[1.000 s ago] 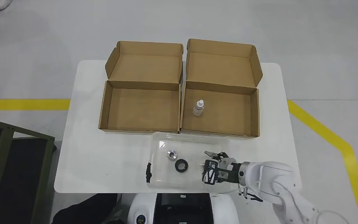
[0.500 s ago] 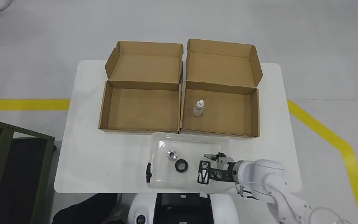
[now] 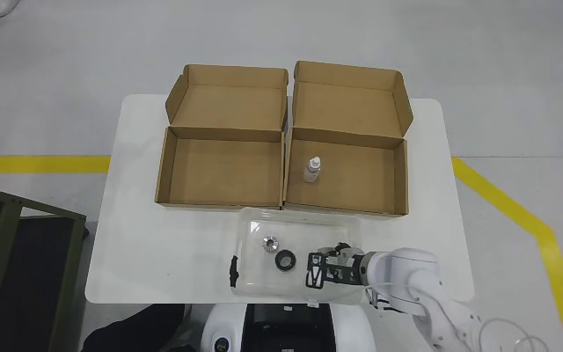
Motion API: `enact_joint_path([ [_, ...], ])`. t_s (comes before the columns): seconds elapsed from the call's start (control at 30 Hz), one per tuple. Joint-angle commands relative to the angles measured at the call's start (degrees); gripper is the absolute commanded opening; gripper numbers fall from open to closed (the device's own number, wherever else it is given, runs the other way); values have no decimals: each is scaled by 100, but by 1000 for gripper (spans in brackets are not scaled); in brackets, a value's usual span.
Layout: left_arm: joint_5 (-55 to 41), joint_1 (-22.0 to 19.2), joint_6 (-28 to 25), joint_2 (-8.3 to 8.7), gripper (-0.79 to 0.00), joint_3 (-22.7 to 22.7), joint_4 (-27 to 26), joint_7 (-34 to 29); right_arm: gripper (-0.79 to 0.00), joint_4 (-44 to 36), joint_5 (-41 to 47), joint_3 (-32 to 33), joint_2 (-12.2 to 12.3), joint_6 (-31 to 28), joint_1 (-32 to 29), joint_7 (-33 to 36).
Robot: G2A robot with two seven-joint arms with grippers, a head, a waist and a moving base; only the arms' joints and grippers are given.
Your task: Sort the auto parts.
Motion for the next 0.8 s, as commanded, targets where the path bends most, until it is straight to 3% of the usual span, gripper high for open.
enact_joint_path([
  [0.0, 0, 0, 0, 0, 0, 0, 0, 0, -785, -5, 23, -20, 5, 0, 17, 24],
  [0.37, 0, 0, 0, 0, 0, 0, 0, 0, -785, -294, 245, 81, 67, 5, -87, -379],
  [0.77, 0, 0, 0, 0, 0, 0, 0, 0, -785, -254, 685, 661, 147, 191, -354, -2022],
])
